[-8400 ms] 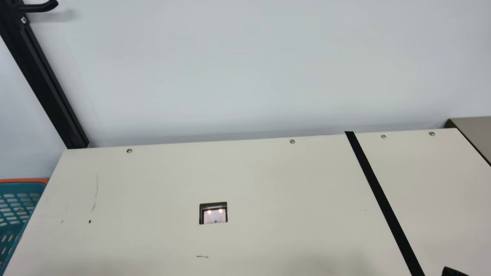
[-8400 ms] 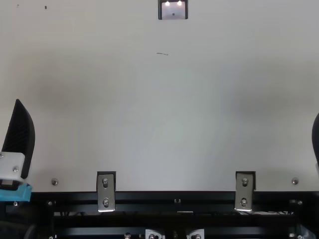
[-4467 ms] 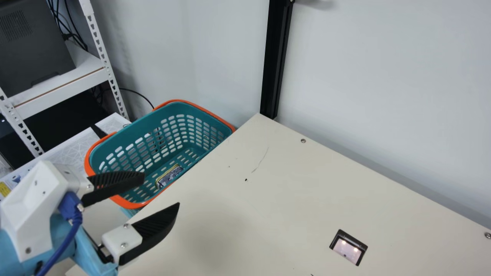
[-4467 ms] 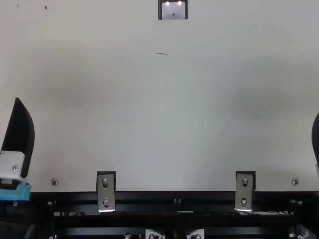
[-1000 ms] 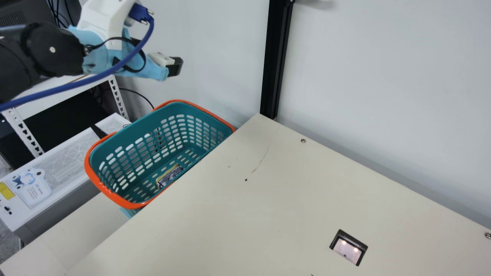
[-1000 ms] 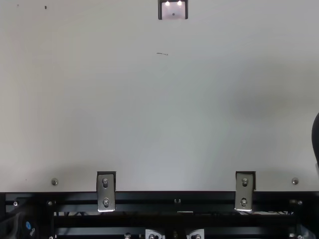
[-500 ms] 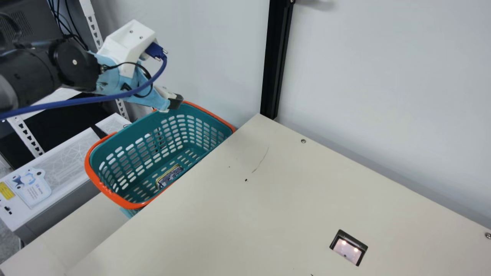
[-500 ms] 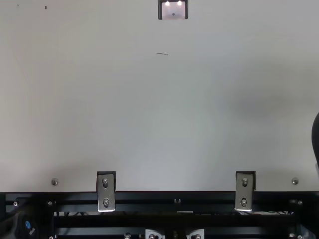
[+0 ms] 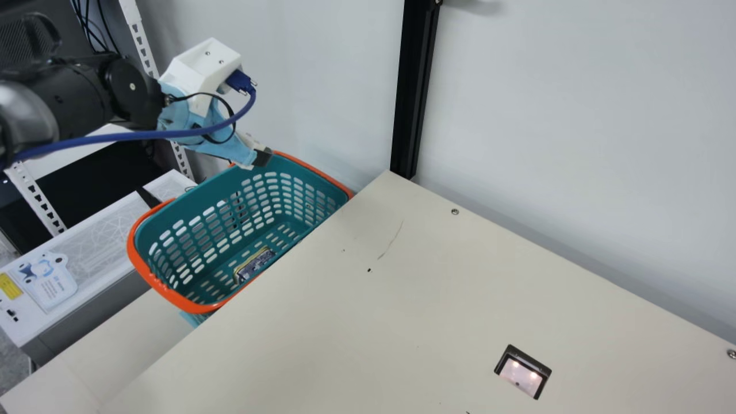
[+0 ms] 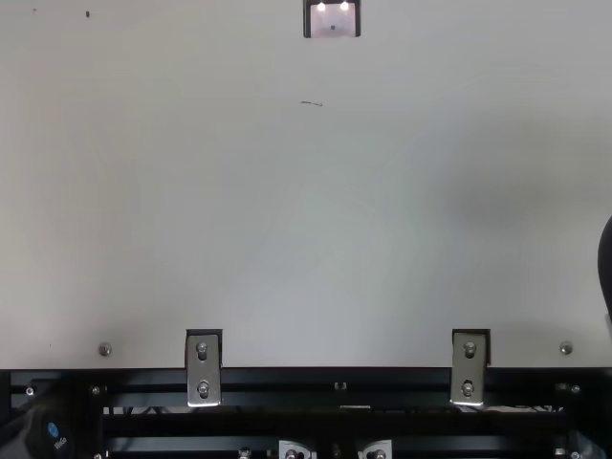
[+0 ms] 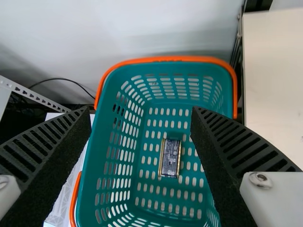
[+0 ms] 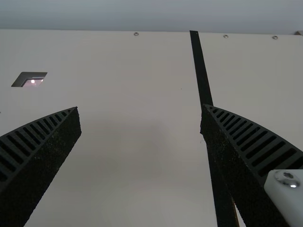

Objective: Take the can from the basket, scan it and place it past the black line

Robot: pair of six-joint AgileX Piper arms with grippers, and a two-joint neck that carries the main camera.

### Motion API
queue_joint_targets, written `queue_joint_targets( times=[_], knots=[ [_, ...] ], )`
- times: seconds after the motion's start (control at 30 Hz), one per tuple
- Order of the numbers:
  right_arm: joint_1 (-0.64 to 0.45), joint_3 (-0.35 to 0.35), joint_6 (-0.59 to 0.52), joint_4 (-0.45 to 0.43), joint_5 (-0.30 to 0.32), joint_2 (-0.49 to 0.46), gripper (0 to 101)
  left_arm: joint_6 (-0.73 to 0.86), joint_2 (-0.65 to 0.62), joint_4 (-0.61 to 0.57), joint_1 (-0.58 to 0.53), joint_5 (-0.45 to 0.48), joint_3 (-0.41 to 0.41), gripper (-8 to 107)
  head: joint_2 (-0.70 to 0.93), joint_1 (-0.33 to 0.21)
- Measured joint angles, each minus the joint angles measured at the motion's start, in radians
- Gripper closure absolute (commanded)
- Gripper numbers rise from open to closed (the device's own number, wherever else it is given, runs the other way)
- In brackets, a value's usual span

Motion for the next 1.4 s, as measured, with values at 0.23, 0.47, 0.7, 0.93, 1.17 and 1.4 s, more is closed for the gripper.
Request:
queue_joint_targets(
  times=[0.23,0.47,0.7,0.93,1.17,1.4],
  knots=[
    [0.0,0.0,0.0,0.0,0.0,0.0,0,0.033,0.08,0.0,0.022,0.013,-0.024,9,0.0,0.0],
    [0.0,0.0,0.0,0.0,0.0,0.0,0,0.058,0.135,0.005,0.035,0.028,-0.01,9,0.0,0.0],
    [0.0,0.0,0.0,0.0,0.0,0.0,0,0.087,0.173,0.018,0.046,0.016,0.027,9,0.0,0.0],
    [0.0,0.0,0.0,0.0,0.0,0.0,0,0.104,0.209,0.034,0.064,-0.007,0.066,9,0.0,-0.005],
    [0.0,0.0,0.0,0.0,0.0,0.0,0,0.115,0.264,0.026,0.087,-0.029,0.074,9,0.0,-0.005],
    [0.0,0.0,0.0,0.0,0.0,0.0,0,0.148,0.342,-0.011,0.094,-0.046,0.042,9,0.0,0.0]
  ],
)
